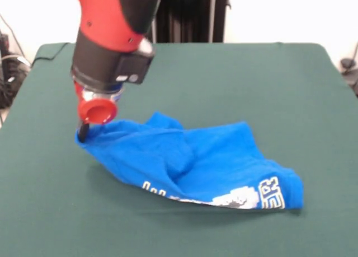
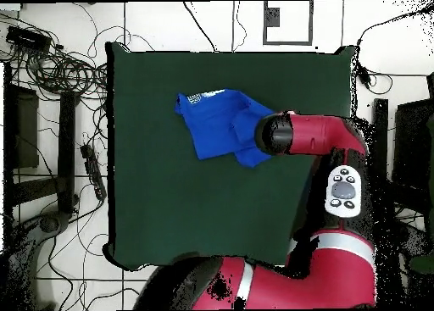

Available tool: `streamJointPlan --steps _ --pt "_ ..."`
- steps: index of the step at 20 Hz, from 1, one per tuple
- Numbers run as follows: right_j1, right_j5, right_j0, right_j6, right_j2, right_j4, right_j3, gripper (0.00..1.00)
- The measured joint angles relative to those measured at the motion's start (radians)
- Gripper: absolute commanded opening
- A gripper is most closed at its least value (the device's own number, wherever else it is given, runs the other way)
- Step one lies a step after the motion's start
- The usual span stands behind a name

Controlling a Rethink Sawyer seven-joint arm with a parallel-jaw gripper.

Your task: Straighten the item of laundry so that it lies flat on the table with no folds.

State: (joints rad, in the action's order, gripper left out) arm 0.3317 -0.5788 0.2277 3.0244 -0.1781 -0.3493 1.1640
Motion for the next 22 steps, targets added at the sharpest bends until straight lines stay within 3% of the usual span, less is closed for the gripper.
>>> streamJointPlan --steps 10,22 --pt "-0.044 0.006 0.100 -0.029 0.068 -0.046 -0.016 0.00" --pt "-0.047 0.005 0.259 -0.299 0.160 -0.085 -0.117 0.00"
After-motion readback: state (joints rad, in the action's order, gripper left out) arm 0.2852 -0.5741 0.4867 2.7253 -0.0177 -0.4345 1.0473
